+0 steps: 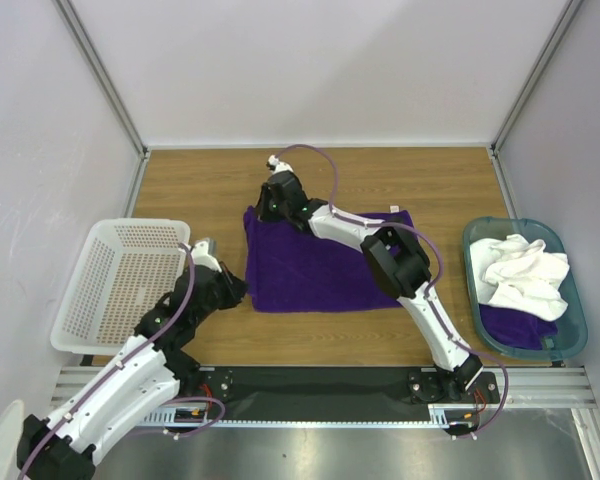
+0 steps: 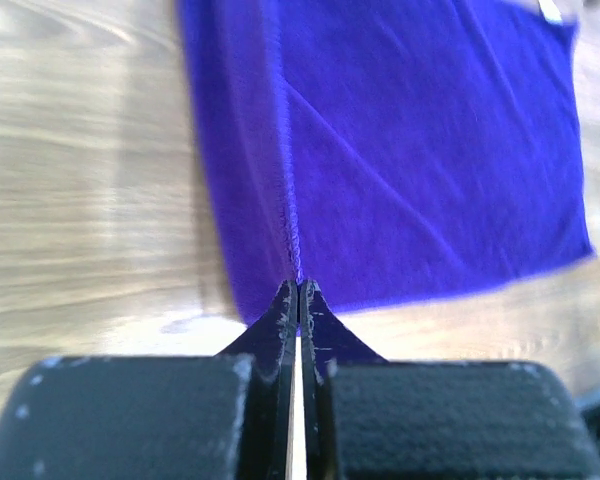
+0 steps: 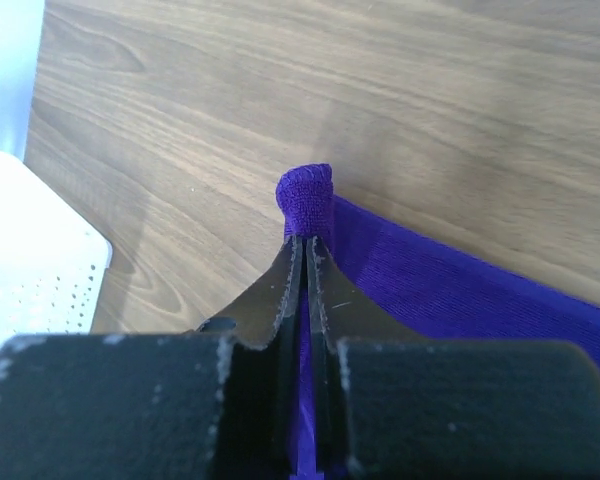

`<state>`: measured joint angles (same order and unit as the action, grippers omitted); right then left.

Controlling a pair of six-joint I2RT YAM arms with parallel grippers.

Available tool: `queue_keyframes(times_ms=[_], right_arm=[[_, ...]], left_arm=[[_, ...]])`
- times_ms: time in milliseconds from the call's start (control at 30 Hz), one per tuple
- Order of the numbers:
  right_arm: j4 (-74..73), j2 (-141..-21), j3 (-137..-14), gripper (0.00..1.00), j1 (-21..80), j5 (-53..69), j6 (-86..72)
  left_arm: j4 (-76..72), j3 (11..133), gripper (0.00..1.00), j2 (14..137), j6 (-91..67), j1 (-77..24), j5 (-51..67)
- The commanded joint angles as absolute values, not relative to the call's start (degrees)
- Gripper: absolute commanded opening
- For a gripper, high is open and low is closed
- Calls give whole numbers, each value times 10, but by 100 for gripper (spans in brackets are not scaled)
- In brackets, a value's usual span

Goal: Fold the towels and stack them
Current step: Fold the towel

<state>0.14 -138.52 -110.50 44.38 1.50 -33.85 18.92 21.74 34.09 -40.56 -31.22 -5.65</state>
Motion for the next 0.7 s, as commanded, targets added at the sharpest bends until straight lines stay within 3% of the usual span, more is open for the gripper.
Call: queue_keyframes(times_ms=[0,333,667], right_arm=[[64,-1321,-1085,0,435,22,-327],[26,-1414,-1233,0,472,34,-335],[15,-1491,-1363,0,500,7,-348]], left_arm=[[245,281,0,340,-439,-316,-141],[409,335,0,285,-506,-297,-311],[423,330,0,225,-487,-246,-322]])
